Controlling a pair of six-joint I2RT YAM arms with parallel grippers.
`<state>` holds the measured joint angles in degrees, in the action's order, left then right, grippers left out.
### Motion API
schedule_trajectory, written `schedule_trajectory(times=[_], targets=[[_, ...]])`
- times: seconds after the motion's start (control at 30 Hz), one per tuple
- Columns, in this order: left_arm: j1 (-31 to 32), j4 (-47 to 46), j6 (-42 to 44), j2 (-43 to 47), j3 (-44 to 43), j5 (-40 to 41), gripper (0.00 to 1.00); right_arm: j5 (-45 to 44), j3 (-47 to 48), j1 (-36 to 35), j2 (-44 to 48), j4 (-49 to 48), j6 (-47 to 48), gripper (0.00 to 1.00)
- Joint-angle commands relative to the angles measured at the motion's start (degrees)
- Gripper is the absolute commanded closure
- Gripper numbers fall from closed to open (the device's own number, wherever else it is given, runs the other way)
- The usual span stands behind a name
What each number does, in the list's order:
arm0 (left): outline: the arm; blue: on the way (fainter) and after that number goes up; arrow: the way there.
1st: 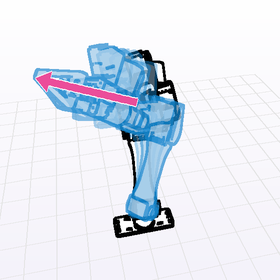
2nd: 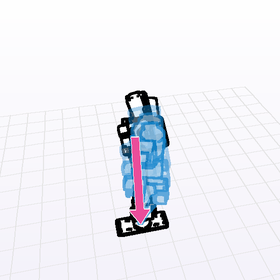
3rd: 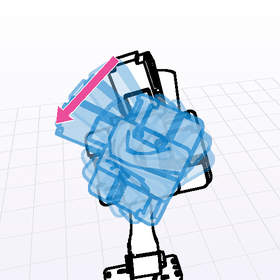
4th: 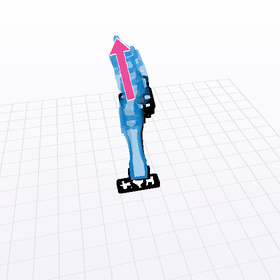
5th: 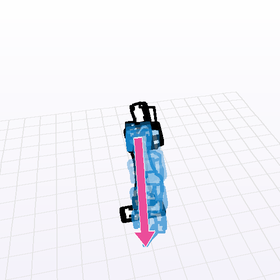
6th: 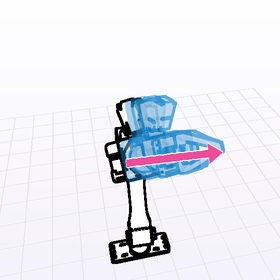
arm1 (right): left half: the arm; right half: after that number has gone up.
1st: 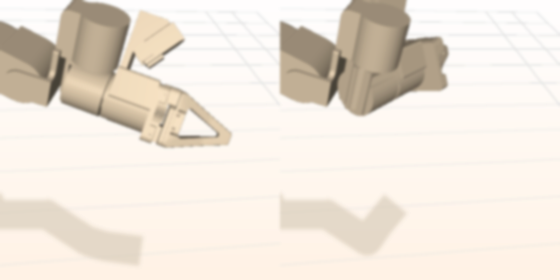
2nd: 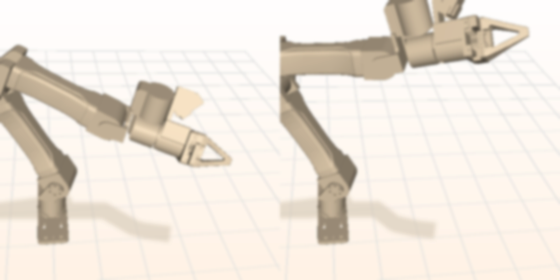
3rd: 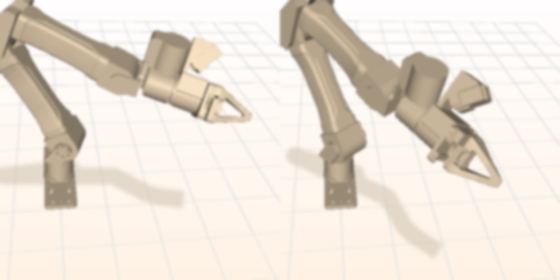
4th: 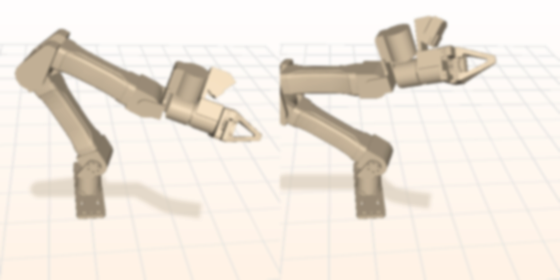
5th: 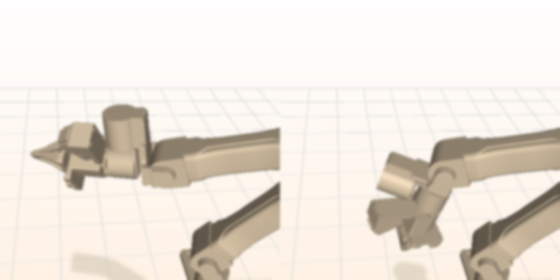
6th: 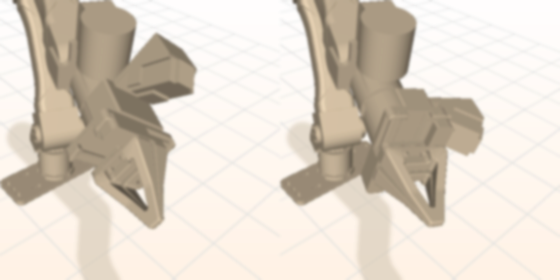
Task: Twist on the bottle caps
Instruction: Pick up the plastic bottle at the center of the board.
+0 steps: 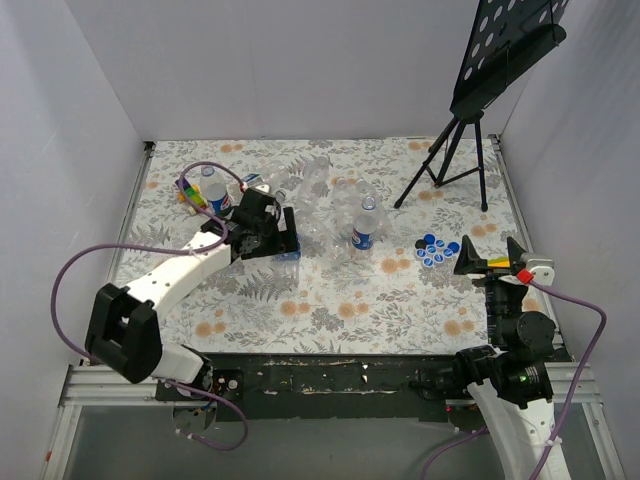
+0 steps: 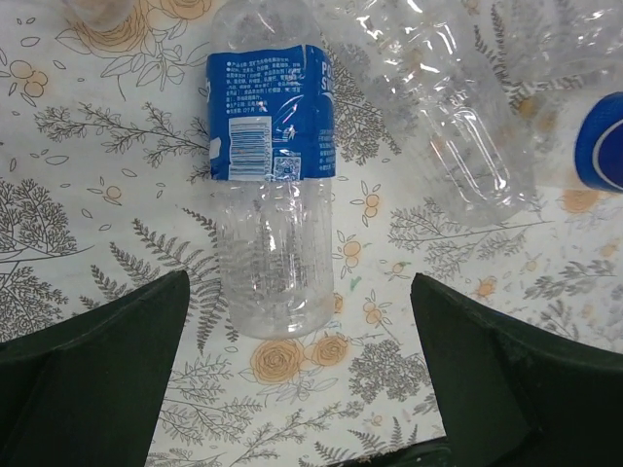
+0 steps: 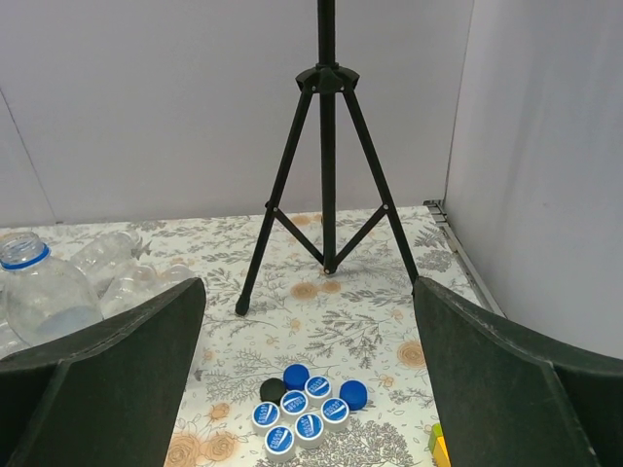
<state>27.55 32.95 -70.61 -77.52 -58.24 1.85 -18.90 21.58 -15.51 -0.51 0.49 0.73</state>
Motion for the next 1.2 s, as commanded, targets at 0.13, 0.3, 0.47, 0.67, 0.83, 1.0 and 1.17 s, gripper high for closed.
schedule_trajectory(times=[0.13,0.3,0.47,0.67,0.83,1.0,1.17], targets=[[6.4,4.1,-2.0,-11.4,-8.7,17.7,0.02,0.9,0.0,-0.3,5.0,-3.4,1.2,0.04],[10.1,5.5,-2.0,-19.0,-13.7,22.2,0.02,0.7,0.2,-0.3,5.6,-3.0,1.3,0.04],[10.6,6.5,-2.6,-22.2,-13.9,25.0,0.02,0.7,0.2,-0.3,6.0,-3.0,1.2,0.04],[10.7,5.4,-2.6,-23.8,-13.0,23.6,0.02,0.7,0.0,-0.3,6.5,-3.2,1.3,0.04],[10.7,4.0,-2.5,-25.4,-12.7,21.5,0.04,0.7,0.0,-0.3,6.6,-3.0,1.3,0.04],[10.7,3.3,-2.7,-26.3,-12.0,21.8,0.11,0.6,0.0,-0.3,6.7,-3.0,1.4,0.04],[10.7,2.2,-3.0,-25.9,-10.1,21.6,0.15,0.7,0.0,-0.3,6.6,-3.0,1.4,0.04]])
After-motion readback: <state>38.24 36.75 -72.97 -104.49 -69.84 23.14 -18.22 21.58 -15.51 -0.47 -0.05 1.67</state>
